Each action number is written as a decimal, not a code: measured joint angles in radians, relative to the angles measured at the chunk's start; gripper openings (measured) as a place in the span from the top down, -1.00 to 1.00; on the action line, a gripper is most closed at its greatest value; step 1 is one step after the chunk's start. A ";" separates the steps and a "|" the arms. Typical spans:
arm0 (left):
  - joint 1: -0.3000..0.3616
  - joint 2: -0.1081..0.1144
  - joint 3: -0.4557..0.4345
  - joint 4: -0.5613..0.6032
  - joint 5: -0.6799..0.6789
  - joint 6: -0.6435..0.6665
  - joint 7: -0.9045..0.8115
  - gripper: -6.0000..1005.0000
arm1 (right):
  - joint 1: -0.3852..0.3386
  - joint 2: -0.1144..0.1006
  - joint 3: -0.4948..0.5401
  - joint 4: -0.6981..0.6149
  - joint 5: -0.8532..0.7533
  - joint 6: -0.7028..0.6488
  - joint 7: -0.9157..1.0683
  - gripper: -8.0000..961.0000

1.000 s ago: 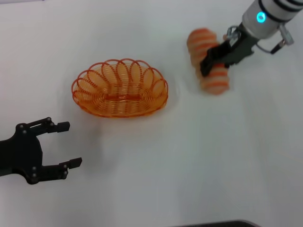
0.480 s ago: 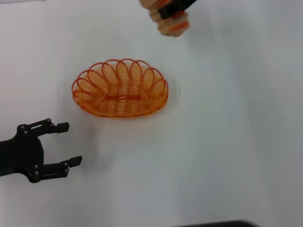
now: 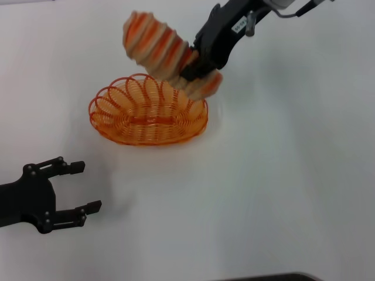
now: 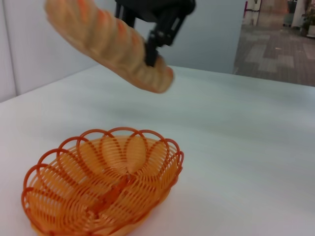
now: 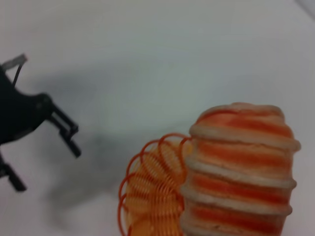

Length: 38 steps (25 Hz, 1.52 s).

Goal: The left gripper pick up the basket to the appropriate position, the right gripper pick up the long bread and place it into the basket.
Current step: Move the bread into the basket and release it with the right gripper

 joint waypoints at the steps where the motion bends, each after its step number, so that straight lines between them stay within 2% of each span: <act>1: 0.001 0.000 0.000 -0.001 0.000 -0.004 0.000 -0.65 | -0.001 0.000 -0.014 0.000 -0.001 -0.002 0.002 0.15; 4: 0.001 -0.001 0.001 -0.002 0.001 -0.013 0.001 -0.65 | -0.003 0.001 -0.059 0.002 -0.001 0.001 0.003 0.25; 20: -0.001 -0.005 0.003 -0.006 0.000 -0.044 -0.001 -0.65 | 0.006 0.017 -0.283 0.009 -0.012 0.112 0.013 0.45; 28: -0.010 -0.003 0.003 -0.021 -0.001 -0.062 -0.001 -0.65 | 0.010 0.020 -0.301 0.016 0.012 0.167 0.019 0.47; 34: -0.013 -0.002 0.002 -0.030 -0.001 -0.071 -0.001 -0.65 | 0.016 0.020 -0.354 0.017 0.020 0.174 0.032 0.52; 38: -0.013 -0.001 0.002 -0.030 -0.001 -0.071 -0.003 -0.65 | 0.016 0.022 -0.359 0.017 0.037 0.193 0.050 0.46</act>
